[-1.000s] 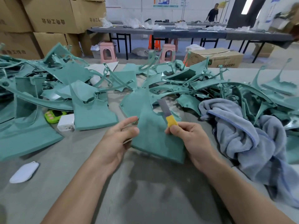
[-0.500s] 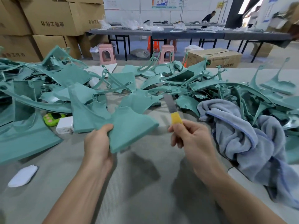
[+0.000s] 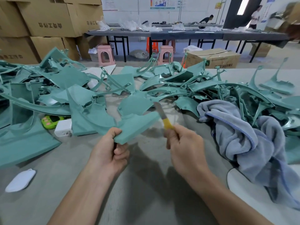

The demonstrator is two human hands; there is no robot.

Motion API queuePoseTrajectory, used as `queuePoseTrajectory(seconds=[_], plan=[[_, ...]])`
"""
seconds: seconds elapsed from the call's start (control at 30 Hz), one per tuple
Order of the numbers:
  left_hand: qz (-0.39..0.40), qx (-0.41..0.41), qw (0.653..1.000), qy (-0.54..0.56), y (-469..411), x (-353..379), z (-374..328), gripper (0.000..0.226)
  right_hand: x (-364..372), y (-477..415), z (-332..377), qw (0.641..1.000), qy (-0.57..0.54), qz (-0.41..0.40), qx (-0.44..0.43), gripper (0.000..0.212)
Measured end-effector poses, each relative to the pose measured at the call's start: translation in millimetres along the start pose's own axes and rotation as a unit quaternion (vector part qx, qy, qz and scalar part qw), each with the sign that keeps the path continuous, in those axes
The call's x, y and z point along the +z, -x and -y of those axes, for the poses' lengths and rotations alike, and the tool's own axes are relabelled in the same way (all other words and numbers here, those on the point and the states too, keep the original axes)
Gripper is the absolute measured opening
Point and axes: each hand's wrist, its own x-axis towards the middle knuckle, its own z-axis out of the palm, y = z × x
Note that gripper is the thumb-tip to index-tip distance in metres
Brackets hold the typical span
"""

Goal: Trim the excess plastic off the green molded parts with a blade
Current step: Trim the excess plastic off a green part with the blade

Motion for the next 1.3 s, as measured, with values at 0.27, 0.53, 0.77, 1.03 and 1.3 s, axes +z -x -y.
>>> queuePoseTrajectory(seconds=[0.27, 0.53, 0.77, 1.03, 1.3], plan=[[0.05, -0.029, 0.996, 0.067, 2, 1, -2, 0.029, 8, 22, 11, 0.973, 0.05, 0.113, -0.193, 0.028], [0.062, -0.029, 0.993, 0.093, 2, -4, -11, 0.025, -8, 2, -2, 0.997, -0.044, 0.049, -0.039, 0.029], [0.062, -0.034, 0.995, 0.07, 4, -7, -12, 0.028, 7, -4, 1, 0.99, 0.133, 0.055, -0.005, 0.039], [0.0, 0.1, 0.969, -0.228, 6, -6, -1, 0.019, -20, -19, -14, 0.911, -0.363, 0.094, 0.169, 0.042], [0.075, 0.079, 0.976, -0.187, 10, -2, 8, 0.034, -19, -19, -14, 0.834, -0.41, 0.218, 0.298, 0.03]])
